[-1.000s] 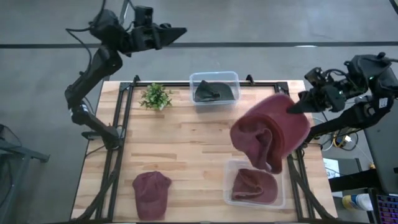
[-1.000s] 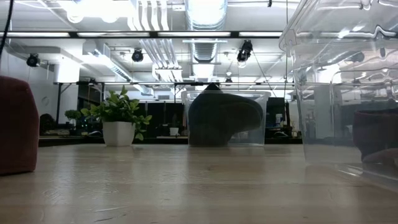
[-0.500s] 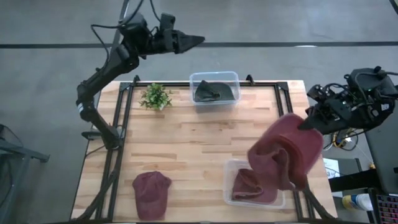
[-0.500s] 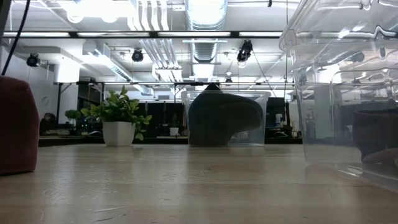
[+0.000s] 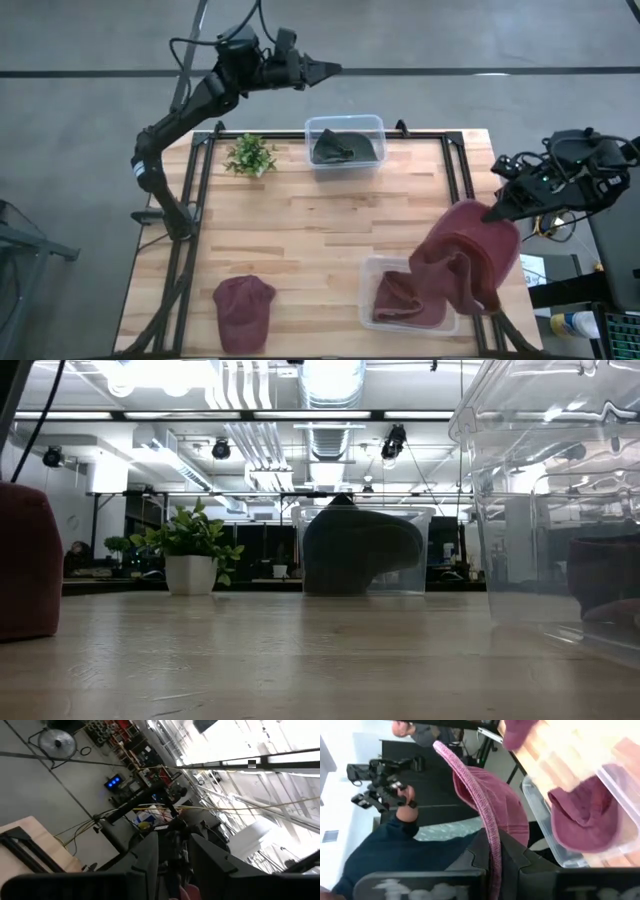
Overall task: Pick & Place hat
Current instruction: Put the maroon cap into the bottom transparent bin
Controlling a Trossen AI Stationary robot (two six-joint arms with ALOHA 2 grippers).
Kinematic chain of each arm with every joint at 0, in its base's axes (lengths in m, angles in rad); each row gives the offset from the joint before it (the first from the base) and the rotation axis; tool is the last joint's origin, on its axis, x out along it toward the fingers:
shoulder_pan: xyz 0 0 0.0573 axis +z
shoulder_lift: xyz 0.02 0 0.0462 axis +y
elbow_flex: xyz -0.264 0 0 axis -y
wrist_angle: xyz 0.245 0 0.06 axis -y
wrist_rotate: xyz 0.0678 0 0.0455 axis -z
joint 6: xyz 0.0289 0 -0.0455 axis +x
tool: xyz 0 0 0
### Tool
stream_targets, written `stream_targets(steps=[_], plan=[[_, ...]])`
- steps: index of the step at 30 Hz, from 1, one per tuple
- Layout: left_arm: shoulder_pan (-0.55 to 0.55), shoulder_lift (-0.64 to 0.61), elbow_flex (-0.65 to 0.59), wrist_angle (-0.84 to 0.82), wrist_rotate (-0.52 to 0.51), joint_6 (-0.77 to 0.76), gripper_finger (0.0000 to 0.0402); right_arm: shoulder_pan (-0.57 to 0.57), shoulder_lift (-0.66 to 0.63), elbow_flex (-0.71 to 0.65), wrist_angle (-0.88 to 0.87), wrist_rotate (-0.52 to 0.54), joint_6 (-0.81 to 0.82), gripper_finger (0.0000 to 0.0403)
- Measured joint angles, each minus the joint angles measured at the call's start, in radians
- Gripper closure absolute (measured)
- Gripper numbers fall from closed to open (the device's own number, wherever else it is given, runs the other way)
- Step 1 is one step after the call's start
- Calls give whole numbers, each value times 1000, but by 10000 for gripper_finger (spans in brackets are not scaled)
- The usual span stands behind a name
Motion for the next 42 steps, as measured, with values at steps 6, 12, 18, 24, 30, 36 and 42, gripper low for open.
stream_targets(steps=[6, 12, 18, 24, 30, 36, 42], plan=[[-2, 21, 0, -1, -26, -2, 296, -1, -54, -65, 124, 217, -114, 392], [-2, 27, 0, -1, -93, -2, 296, -1, -103, -113, 279, 497, -259, 392], [-1, 17, 0, 1, -123, 7, 296, -1, -163, -193, 437, 559, -286, 392], [-2, 16, 0, 2, -128, 8, 296, -1, -203, -302, 636, 558, -266, 392], [-3, 16, 0, 2, -127, 8, 296, 0, -199, -383, 811, 520, -248, 392], [-3, 16, 0, 2, -127, 9, 296, 0, -178, -439, 954, 406, -200, 392], [-3, 16, 0, 8, -127, 10, 296, 0, -115, -456, 1029, 133, -145, 392]])
